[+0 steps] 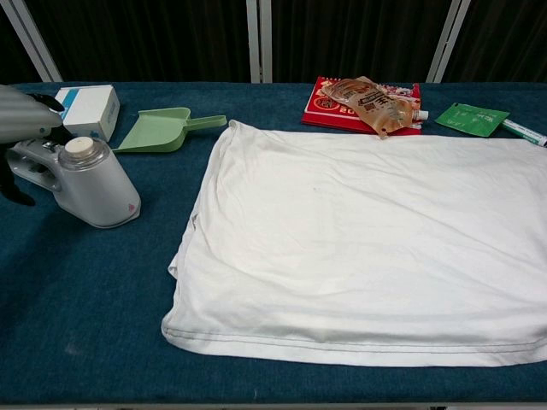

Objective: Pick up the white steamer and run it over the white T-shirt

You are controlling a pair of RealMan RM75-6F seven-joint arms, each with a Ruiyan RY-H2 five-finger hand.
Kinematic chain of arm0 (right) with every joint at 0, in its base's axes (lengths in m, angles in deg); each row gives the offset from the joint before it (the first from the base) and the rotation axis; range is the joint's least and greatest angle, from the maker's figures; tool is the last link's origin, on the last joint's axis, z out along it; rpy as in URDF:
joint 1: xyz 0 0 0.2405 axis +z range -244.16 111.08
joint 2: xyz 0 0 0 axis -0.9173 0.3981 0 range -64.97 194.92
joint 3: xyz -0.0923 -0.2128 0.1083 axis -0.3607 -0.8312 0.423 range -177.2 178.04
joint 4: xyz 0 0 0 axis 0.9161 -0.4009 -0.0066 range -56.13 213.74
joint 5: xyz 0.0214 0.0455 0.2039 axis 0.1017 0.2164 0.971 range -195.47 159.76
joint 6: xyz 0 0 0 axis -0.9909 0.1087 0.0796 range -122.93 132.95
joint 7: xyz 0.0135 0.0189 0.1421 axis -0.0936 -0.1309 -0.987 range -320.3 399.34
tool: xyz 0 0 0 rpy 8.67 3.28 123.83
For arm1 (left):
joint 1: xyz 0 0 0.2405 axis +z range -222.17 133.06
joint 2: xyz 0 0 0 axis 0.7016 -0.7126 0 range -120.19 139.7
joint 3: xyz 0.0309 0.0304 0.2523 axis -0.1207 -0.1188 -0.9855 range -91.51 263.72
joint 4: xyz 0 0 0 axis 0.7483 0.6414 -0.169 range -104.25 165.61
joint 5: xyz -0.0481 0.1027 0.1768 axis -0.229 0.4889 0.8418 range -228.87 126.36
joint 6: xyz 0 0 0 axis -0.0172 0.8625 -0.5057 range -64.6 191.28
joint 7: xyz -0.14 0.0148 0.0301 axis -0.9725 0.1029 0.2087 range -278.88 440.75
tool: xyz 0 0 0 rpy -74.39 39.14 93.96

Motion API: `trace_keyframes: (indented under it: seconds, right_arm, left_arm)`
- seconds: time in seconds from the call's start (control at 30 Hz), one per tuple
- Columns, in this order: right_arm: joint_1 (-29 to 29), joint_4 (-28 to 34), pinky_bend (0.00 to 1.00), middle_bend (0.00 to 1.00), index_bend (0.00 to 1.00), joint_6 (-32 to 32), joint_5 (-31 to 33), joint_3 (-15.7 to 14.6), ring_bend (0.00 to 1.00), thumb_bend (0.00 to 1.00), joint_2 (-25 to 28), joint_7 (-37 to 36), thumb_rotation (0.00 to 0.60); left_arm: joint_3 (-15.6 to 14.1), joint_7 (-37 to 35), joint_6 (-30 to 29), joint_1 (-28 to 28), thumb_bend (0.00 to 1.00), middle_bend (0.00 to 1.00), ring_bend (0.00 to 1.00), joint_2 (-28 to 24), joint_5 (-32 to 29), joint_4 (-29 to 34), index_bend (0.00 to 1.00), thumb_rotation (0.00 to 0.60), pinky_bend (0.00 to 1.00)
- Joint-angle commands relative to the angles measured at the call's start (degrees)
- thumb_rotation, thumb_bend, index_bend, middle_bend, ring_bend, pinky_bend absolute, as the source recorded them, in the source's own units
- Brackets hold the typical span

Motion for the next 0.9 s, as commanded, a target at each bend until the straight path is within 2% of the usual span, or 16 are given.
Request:
trace_keyframes:
  seconds: [0.03,0.47,0.9]
  right_arm:
    - [-0.05,-0.07,0.00,0.02,0.00,0.11,-0.02,0.00,0.00,0.13,-0.03,-0.11,0.600]
    - [-0.21,-0.82,0.00,0.02,0.00,0.36,0.04,-0.01,0.00,0.13,-0.27,-0.96,0.600]
    - [-0.24,-1.25,0.00,0.02,0.00,0.36,0.05,-0.04,0.00,0.13,-0.28,-1.63,0.600]
  left_arm:
    - [-0.05,-2.30,1.11,-0.36,0.06,0.54,0.39,-0.13,-0.62,0.30,0.49,0.600,0.00]
    - [-0.87,-4.69,3.00,-1.97,0.06,0.75,0.57,-1.39,-2.91,1.50,0.65,0.600,0.00]
    - [-3.19,-4.51,4.54,-3.25,0.14,0.76,0.58,-3.25,-7.78,3.86,0.67,0.600,0.00]
